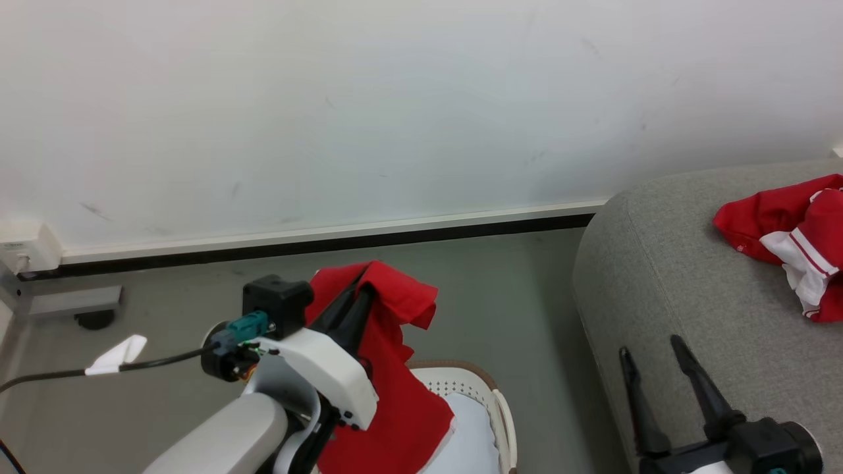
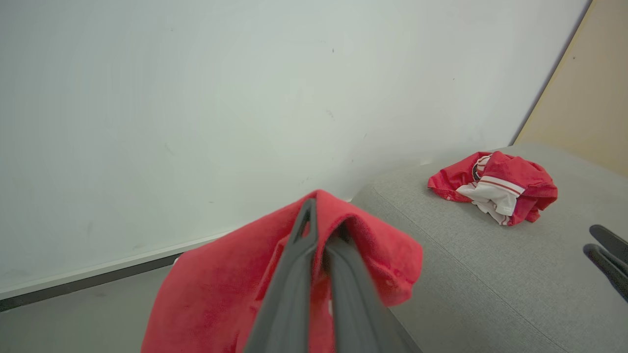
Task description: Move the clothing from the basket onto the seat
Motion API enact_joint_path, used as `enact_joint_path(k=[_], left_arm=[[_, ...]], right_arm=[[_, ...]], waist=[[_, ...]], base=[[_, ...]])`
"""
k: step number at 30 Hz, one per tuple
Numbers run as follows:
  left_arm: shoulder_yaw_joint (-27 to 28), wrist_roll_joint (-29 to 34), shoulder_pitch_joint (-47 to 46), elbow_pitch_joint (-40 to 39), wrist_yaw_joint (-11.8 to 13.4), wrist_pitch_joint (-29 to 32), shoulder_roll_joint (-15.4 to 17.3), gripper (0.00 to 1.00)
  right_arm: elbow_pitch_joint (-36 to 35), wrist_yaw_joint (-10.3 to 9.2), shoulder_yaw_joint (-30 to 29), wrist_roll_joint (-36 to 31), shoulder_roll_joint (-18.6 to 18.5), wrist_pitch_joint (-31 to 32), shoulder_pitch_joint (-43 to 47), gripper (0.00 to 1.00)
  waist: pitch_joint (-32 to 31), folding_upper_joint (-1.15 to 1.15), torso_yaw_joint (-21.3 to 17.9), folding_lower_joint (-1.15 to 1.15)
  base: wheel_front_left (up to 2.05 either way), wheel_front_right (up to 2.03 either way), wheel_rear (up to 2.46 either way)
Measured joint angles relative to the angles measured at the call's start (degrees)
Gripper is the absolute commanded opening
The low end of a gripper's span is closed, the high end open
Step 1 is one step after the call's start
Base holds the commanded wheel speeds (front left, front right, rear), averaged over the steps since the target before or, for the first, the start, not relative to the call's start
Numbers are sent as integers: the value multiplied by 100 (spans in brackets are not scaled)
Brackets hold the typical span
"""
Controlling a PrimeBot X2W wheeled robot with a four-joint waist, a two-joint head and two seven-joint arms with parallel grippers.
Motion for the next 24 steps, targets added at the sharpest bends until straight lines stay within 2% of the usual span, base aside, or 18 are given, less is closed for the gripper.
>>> enact_joint_path(k=[9, 15, 20, 24], left_arm=[[-75, 7, 0, -102, 60, 24, 8, 0], [-234, 86, -12, -287, 96, 84, -118, 0], [-449, 170, -105, -414, 90, 214, -304, 0], [-583, 236, -216, -453, 71, 305, -434, 0]], right_arm=[[-169, 0, 1212, -140, 1, 0, -242, 100], [-172, 0, 2172, 43, 7, 0, -553, 100], [64, 0, 2516, 138, 8, -1, -979, 100], [512, 0, 2737, 311, 3, 0, -1286, 100]], waist=[[51, 0, 12, 0], [93, 0, 93, 0], [120, 0, 217, 1], [113, 0, 336, 1]], base=[[0, 0, 0], [0, 0, 0], [0, 0, 0], [0, 0, 0]])
